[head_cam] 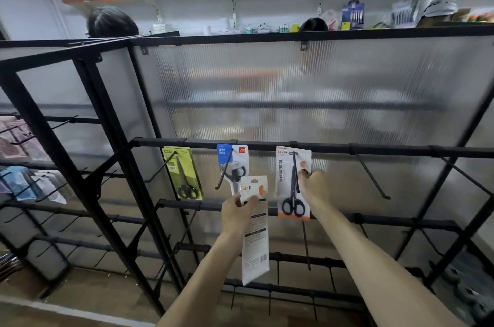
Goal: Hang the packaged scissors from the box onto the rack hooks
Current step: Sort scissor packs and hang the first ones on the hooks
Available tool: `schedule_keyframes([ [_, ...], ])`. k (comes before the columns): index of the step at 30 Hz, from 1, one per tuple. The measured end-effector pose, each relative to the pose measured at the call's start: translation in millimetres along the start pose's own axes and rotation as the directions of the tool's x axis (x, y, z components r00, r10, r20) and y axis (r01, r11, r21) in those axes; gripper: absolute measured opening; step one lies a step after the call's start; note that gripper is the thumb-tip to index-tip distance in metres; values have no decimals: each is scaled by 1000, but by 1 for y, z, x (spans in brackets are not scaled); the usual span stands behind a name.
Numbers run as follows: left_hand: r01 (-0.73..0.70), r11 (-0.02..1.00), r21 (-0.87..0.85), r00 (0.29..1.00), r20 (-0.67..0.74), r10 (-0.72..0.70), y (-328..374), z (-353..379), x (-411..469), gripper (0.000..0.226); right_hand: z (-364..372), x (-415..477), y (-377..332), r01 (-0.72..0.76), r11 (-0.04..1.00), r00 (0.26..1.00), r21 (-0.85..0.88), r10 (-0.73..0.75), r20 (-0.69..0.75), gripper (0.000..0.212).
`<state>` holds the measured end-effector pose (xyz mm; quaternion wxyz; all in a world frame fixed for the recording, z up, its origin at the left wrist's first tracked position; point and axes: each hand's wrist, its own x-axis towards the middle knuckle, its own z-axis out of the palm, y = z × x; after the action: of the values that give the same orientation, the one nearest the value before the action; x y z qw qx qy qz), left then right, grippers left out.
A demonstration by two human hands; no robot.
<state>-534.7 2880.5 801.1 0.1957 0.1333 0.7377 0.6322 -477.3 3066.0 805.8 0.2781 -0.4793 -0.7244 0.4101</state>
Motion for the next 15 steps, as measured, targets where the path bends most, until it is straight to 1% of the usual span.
schedule_keyframes([
  [1, 5, 1000, -14, 1000, -10, -5, -1, 0, -1, 18, 2, -10, 6, 16, 998, 998, -53, -19, -59, 26],
  [2, 8, 999, -36, 1000, -18, -9, -2, 0, -2, 15, 1, -26, 12, 43, 995, 993, -86, -52, -109, 30],
  [3, 10, 998, -56, 1000, -19, -11, -3, 1, -3, 12, 2, -44, 20, 98, 992, 988, -80, -107, -113, 36],
  [4, 13, 998, -69, 1000, -16, -14, -4, 2, -6, 10, 3, -65, 28, 171, 985, 984, -34, -172, -49, 42],
  [5, 21, 997, -75, 1000, -11, -22, -4, 4, -9, 9, 0, -88, 33, 232, 972, 970, 46, -235, 65, 49],
  [6, 33, 996, -87, 999, -6, -34, -4, 7, -12, 9, -2, -110, 36, 253, 958, 940, 131, -276, 199, 58],
  [8, 52, 992, -116, 999, 12, -51, -4, 15, -21, 14, -4, -139, 34, 262, 937, 834, 229, -340, 435, 74],
  [9, 48, 992, -118, 999, 27, -45, -4, 17, -25, 15, -2, -146, 32, 270, 934, 790, 235, -354, 500, 81],
  [10, 38, 993, -115, 999, 43, -34, -2, 18, -31, 16, 1, -147, 32, 283, 935, 778, 214, -355, 518, 85],
  [12, 17, 995, -100, 997, 82, -9, 1, 16, -40, 17, -1, -149, 29, 295, 938, 793, 182, -347, 500, 88],
  [14, -8, 997, -77, 990, 143, 19, 7, 10, -51, 22, -8, -152, 30, 303, 933, 814, 193, -359, 456, 79],
  [15, -36, 998, -52, 983, 177, 45, 12, 8, -58, 25, -13, -156, 30, 322, 922, 829, 213, -384, 407, 71],
])
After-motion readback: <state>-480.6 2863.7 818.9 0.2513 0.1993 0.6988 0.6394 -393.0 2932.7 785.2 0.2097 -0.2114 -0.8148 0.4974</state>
